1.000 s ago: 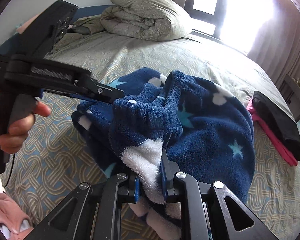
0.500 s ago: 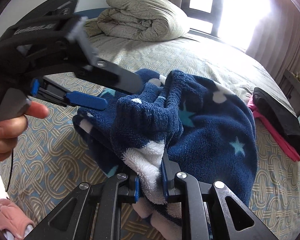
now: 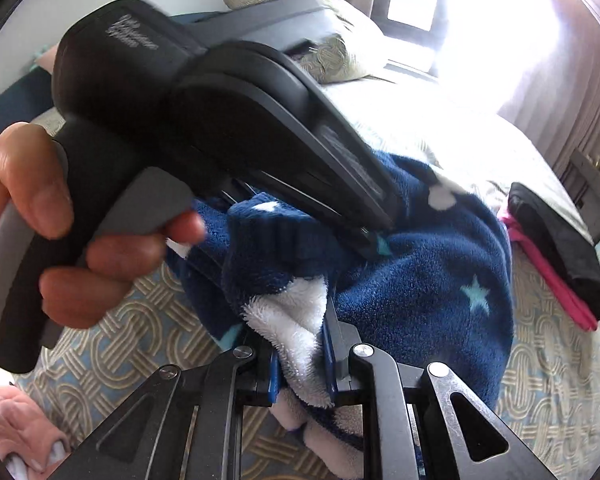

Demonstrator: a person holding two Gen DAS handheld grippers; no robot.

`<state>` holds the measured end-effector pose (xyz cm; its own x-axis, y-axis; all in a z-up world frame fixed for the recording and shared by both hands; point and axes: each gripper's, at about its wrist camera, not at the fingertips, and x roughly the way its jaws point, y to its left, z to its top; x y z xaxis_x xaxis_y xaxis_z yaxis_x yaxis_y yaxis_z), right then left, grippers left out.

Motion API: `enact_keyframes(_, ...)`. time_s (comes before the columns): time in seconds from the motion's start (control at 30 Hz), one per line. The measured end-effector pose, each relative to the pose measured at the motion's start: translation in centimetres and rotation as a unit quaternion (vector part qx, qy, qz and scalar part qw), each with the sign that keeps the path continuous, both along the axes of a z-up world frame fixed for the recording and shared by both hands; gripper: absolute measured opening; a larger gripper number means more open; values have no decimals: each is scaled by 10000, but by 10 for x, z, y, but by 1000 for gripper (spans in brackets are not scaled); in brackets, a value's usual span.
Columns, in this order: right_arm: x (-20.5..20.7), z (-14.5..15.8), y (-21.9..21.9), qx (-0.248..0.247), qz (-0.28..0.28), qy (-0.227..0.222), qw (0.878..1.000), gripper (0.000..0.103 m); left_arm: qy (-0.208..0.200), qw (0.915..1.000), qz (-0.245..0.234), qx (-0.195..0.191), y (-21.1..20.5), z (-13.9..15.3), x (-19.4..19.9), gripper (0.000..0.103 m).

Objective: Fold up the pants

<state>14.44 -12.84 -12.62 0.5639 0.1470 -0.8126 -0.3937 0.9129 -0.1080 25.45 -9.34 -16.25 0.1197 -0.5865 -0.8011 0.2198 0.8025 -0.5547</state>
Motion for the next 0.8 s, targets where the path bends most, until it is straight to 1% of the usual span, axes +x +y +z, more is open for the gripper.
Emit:
enact_keyframes(0.07,-1,0,2,24,30,26,10000,18,-128,9999,-51,94,2,2,-3,41)
enact_keyframes(0.17,1,1,0,62,83,87,9999,20,-234,9996,-125,120,3,3,-5,40)
enact_keyframes(0.23,2,3,-6,148,104,146,9997,24,-317,9993,-147,125,6,4,-8,40)
enact_keyframes(0.3,2,5,-14,369,107,257,9989,27,-391,9990,-127,152,8,4,-7,39)
enact_keyframes(0.43,1,13,-35,834,34,459,9954,40,-547,9984,-51,149,17,12,-8,38)
enact_keyframes(0.5,-1,21,-49,1094,-6,485,9928,41,-790,9965,-92,247,16,23,-8,37)
enact_keyframes(0.6,-2,36,-77,1483,-294,398,9877,45,-1330,9889,-300,585,8,48,-12,37)
enact_keyframes(0.7,2,50,-111,1943,-796,286,9773,46,-1714,9811,-529,719,2,75,-14,37)
enact_keyframes(0.73,5,53,-122,1993,-1070,232,9738,47,-1841,9780,-593,779,2,84,-14,37)
enact_keyframes(0.77,8,53,-127,1881,-1320,185,9731,47,-1897,9765,-616,811,1,89,-12,37)
enact_keyframes(0.8,13,53,-132,1612,-1643,140,9731,47,-1960,9748,-634,851,3,95,-10,37)
